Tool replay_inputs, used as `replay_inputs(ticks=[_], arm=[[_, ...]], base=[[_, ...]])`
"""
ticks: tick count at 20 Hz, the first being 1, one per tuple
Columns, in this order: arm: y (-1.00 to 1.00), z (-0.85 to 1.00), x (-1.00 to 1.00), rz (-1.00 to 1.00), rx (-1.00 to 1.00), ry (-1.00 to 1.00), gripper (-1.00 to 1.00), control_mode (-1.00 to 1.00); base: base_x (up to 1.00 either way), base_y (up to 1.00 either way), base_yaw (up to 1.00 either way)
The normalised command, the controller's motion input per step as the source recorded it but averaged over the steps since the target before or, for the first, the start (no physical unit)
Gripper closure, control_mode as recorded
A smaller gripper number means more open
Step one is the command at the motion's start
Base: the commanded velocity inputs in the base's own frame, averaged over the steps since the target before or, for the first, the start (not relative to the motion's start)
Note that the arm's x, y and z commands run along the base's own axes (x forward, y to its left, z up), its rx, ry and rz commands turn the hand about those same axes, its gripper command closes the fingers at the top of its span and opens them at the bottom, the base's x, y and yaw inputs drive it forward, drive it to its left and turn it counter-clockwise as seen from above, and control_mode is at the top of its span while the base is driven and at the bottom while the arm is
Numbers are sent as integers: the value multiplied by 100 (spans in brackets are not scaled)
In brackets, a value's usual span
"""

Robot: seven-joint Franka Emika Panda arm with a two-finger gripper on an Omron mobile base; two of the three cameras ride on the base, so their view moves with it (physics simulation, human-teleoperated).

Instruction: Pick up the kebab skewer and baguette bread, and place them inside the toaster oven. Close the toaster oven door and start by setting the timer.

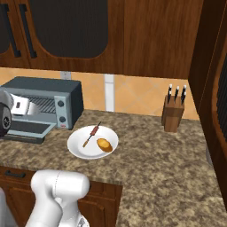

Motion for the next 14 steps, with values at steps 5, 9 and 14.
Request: replay_inputs(ticks=[5, 9, 14], arm=[[48, -20, -9, 2, 4, -9, -100, -100], [49, -12, 1, 1, 5, -7, -100, -100], [46, 0, 28, 0, 16, -6, -100, -100]], base=[[0, 0, 0], [0, 0, 0], [0, 0, 0]])
